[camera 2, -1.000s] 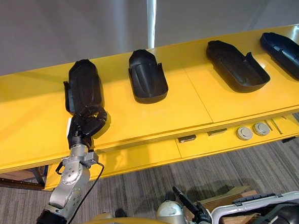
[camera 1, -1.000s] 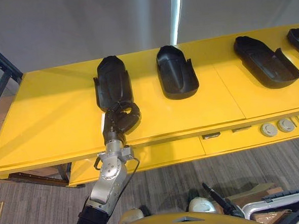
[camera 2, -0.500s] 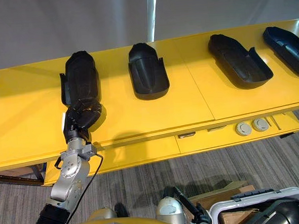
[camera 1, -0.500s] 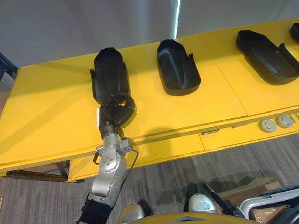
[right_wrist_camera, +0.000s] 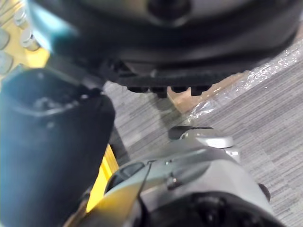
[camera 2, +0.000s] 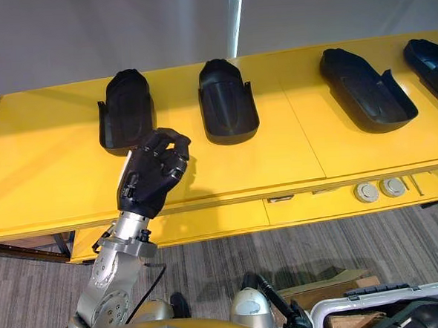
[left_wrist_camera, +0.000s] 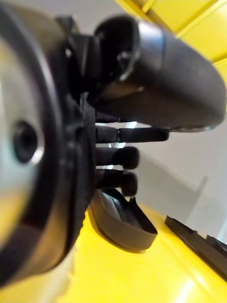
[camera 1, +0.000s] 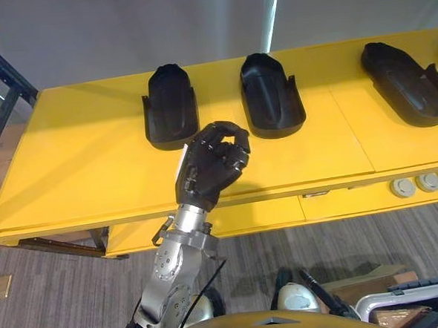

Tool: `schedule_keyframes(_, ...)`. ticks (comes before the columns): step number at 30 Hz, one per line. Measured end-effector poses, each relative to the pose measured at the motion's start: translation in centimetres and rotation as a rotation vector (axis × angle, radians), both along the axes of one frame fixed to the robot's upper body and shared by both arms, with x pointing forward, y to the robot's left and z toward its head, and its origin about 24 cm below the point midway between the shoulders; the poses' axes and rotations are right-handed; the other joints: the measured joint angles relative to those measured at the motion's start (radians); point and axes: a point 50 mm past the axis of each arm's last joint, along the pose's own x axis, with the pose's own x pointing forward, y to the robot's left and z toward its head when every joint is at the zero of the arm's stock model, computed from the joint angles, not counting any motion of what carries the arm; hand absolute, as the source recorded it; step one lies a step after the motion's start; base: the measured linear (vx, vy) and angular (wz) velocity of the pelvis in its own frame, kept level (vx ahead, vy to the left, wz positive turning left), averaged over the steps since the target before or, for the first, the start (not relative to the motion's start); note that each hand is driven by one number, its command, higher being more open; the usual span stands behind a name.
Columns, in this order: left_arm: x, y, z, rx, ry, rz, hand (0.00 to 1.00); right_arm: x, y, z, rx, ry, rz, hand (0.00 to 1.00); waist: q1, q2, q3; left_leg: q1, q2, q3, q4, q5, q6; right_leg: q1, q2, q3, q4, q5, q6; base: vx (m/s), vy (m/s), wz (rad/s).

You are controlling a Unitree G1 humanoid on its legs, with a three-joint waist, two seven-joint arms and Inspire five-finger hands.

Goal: Walk over and take three plastic housings, then place them on the shelf

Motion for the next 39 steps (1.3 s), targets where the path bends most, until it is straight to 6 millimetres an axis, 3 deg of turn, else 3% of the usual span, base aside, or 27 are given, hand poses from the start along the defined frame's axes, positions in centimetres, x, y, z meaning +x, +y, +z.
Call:
schedule_keyframes(5,-0.6,-0.6,-0.6,-0.013,0.054,0.0,1.0,-0.7,-0.1,-0.2,-0.002,0.02,-0.021,1.0,0.011,0.011,-0.016,0.016,-0.006,-0.001,-0.021,0.009,0.0,0.017,0.002,-0.005,-0.018,0.004,0.004,-0.01,-0.003,0.01)
schedule_keyframes(11,-0.6,-0.6,-1.0,0.016,0.111,0.099,1.0,-0.9,0.0,-0.2,-0.006,0.033,-0.023,1.0,0.011,0.004,-0.028,0.017,-0.006,-0.001,-0.024,0.009,-0.001,0.02,0.003,-0.006,-0.022,0.005,0.005,-0.01,0.0,0.0)
schedule_keyframes(16,0.0,-0.4,-3.2,0.141,0.206,0.191,1.0,-1.5,0.3,-0.3,-0.001,0.055,0.0,1.0,0.01,-0.017,-0.062,0.053,-0.01,0.012,-0.051,0.016,-0.004,0.047,0.003,0.001,-0.05,0.015,0.002,-0.01,0.007,-0.07)
schedule_keyframes(23,0.8,-0.4,-6.0,0.254,0.335,0.201,1.0,-1.2,0.4,-0.3,-0.001,0.051,0.033,1.0,-0.011,-0.016,-0.074,0.068,-0.017,0.026,-0.074,0.027,-0.004,0.041,0.001,0.005,-0.054,0.021,0.0,-0.04,-0.002,-0.07)
schedule_keyframes(39,2.7,0.5,-5.7,0.319,0.334,0.25,1.0,-1.0,0.4,-0.2,0.002,0.048,0.054,1.0,-0.034,-0.019,-0.077,0.085,-0.021,0.036,-0.085,0.029,-0.008,0.053,0.001,0.006,-0.07,0.025,0.002,-0.01,0.0,-0.01)
